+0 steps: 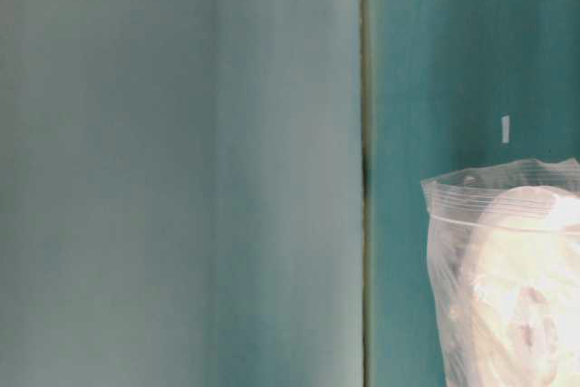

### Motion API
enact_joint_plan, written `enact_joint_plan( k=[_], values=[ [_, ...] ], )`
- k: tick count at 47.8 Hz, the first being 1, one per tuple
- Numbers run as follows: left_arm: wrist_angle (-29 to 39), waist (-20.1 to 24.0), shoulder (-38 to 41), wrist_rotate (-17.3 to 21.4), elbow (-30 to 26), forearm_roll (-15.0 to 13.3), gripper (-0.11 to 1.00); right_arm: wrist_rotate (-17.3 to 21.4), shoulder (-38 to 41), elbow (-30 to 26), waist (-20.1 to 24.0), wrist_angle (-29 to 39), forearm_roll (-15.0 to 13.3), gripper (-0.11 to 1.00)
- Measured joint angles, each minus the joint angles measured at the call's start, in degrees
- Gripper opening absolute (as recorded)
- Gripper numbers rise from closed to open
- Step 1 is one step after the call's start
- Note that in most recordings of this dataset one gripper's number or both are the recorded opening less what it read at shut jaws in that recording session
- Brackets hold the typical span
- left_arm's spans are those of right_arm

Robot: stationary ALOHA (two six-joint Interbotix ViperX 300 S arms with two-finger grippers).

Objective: Take out the reel from the clear zip bag.
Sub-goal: 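Move the left gripper to the zip edge of the clear bag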

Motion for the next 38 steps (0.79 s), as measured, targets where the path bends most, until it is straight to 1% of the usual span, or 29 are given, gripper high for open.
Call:
enact_joint_plan(
  k=[2, 5, 7, 10, 12, 18, 24, 26, 29, 34, 38],
  values=[
    [0.00, 0.00, 0.44, -0.53, -0.09, 0.18, 0.12, 0.35, 0.09, 0.00, 0.00, 0.00, 0.00, 0.10],
    [-0.18, 0.09, 2.81, -3.78, -0.70, 0.44, 0.04, 1.23, 0.35, 0.00, 0.00, 0.00, 0.97, 0.02],
    [-0.62, 0.09, 4.57, -6.86, -1.32, 0.53, 0.01, 1.93, 0.70, 0.00, 0.00, 0.00, 2.29, 0.00],
    [-1.93, 0.35, 6.59, -11.87, -2.11, 0.62, 0.00, 3.52, 1.23, 0.09, -0.18, 0.00, 4.75, 0.00],
    [-2.81, 0.53, 7.47, -15.91, -2.37, 0.62, 0.00, 4.48, 1.58, 0.00, -0.35, 0.00, 6.24, 0.00],
    [-3.78, 1.05, 9.93, -26.10, -2.29, 0.70, 0.00, 6.94, 3.34, 0.09, -0.79, 0.00, 9.32, 0.00],
    [-3.87, 1.85, 12.57, -34.89, -1.67, 0.62, 0.00, 9.67, 5.80, 0.00, -1.67, -0.09, 12.92, 0.00],
    [-3.87, 2.46, 13.27, -38.50, -1.49, 0.70, 0.00, 10.63, 6.77, 0.09, -2.11, 0.00, 14.15, 0.00],
    [-3.87, 3.52, 13.97, -42.54, -1.05, 0.70, 0.00, 11.78, 8.35, 0.00, -2.72, 0.00, 15.73, 0.00],
    [-3.87, 5.27, 15.21, -48.08, 0.00, 0.70, 0.00, 12.92, 10.81, 0.00, -3.16, 0.00, 16.87, 0.00],
    [-3.78, 6.15, 16.00, -49.92, 1.32, 0.70, 0.00, 13.71, 12.83, -0.18, -3.16, -0.09, 16.96, 0.00]
  ],
)
